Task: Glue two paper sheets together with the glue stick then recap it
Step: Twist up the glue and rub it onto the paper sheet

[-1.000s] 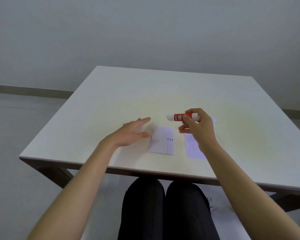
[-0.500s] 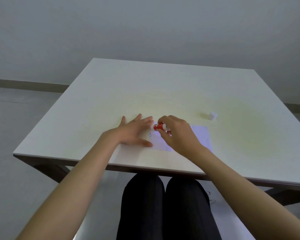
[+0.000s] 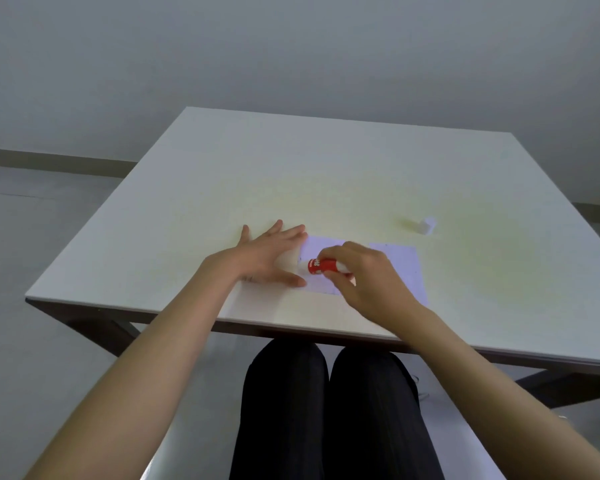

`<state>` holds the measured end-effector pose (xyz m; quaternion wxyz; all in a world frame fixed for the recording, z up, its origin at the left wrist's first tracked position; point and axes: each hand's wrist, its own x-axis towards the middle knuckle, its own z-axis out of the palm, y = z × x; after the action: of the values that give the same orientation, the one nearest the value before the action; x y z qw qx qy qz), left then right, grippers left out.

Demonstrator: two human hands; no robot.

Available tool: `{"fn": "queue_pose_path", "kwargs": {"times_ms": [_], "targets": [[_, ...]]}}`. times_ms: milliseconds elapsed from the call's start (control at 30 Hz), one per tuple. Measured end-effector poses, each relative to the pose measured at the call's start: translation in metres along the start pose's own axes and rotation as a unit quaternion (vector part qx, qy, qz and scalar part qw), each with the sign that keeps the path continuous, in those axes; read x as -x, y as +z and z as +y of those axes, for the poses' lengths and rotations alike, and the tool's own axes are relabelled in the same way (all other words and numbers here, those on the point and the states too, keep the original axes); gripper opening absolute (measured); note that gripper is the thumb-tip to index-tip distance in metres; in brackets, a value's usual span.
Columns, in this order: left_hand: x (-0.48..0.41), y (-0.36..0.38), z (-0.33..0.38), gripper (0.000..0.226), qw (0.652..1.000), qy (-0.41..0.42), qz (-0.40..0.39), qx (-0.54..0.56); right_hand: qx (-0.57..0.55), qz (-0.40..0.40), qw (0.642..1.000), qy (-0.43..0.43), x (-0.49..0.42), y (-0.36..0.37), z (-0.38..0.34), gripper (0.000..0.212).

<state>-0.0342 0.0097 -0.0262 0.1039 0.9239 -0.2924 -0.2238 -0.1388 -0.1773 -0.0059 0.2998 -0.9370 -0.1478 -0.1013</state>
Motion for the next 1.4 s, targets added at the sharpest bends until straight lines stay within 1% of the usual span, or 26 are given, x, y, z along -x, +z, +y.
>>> {"fn": "queue_pose_path", "kwargs": {"times_ms": [33,133,200,267,333,367,400,433,500,600,700,767,833,967,1033,1100,1133,1200,1267,1333,1400], "targets": [[0.0,-0.001,0.001,0.096,1.0,0.001,-0.001,-0.002,0.002,0.007,1.0,0.013,-0.003,-0.003,0.004,0.017],[0.003,-0.004,0.001,0.096,1.0,0.009,-0.004,-0.002,0.023,0.054,0.994,0.093,-0.016,-0.013,0.021,0.019],[0.004,-0.004,0.001,0.096,1.0,0.008,-0.005,0.001,0.031,0.068,0.99,0.117,-0.015,-0.016,0.023,0.02],[0.004,-0.004,0.003,0.098,1.0,0.004,-0.005,0.0,0.035,0.057,0.995,0.08,-0.003,-0.015,0.015,0.018],[0.002,-0.001,0.005,0.102,1.0,-0.005,-0.008,-0.015,0.009,0.009,0.999,0.029,0.012,-0.012,0.001,0.018],[0.001,-0.001,0.006,0.103,1.0,-0.009,-0.009,-0.026,-0.001,-0.011,1.0,0.021,0.016,-0.011,-0.003,0.019],[0.0,0.0,0.006,0.104,0.999,-0.011,-0.009,-0.031,0.003,-0.008,1.0,0.019,0.016,-0.011,-0.004,0.019],[0.001,0.0,0.006,0.104,1.0,-0.01,-0.007,-0.025,0.015,0.015,0.999,0.026,0.011,-0.012,-0.002,0.018],[0.004,0.002,0.003,0.104,1.0,0.002,0.003,0.006,0.028,0.046,0.997,0.06,0.0,-0.017,0.007,0.017],[0.008,0.002,0.001,0.108,0.999,0.013,0.014,0.038,0.036,0.034,0.994,0.094,-0.014,-0.021,0.018,0.02],[0.007,-0.001,0.003,0.101,1.0,0.01,-0.001,0.019,0.048,0.037,0.994,0.094,-0.016,-0.021,0.02,0.021],[0.005,-0.003,0.003,0.096,1.0,0.003,-0.019,0.003,0.048,0.052,0.993,0.092,-0.015,-0.021,0.019,0.02],[0.003,-0.004,0.002,0.097,1.0,-0.003,-0.03,-0.009,0.032,0.057,0.995,0.069,-0.012,-0.018,0.013,0.019],[0.001,-0.004,0.003,0.099,0.999,-0.009,-0.035,-0.013,-0.025,-0.006,0.999,0.023,0.004,-0.007,0.001,0.02],[0.001,-0.004,0.003,0.1,0.999,-0.013,-0.036,-0.015,-0.065,-0.038,0.997,0.028,0.009,-0.013,0.004,0.019],[0.001,-0.005,0.004,0.1,0.999,-0.013,-0.042,-0.013,-0.091,-0.057,0.993,0.058,0.009,-0.021,0.016,0.019],[0.002,-0.006,0.004,0.1,0.999,-0.012,-0.045,-0.013,-0.097,-0.047,0.99,0.086,0.006,-0.026,0.024,0.019],[0.002,-0.007,0.004,0.099,0.999,-0.014,-0.048,-0.015,-0.102,0.005,0.985,0.141,0.002,-0.031,0.035,0.02],[0.002,-0.007,0.004,0.099,0.999,-0.016,-0.048,-0.017,-0.085,0.037,0.985,0.146,0.002,-0.032,0.036,0.02],[0.003,-0.007,0.005,0.099,0.999,-0.016,-0.045,-0.017,-0.074,0.004,0.992,0.106,0.009,-0.031,0.03,0.02],[0.002,-0.007,0.005,0.1,0.999,-0.016,-0.043,-0.016,-0.092,-0.06,0.991,0.074,0.019,-0.035,0.025,0.02]]}}
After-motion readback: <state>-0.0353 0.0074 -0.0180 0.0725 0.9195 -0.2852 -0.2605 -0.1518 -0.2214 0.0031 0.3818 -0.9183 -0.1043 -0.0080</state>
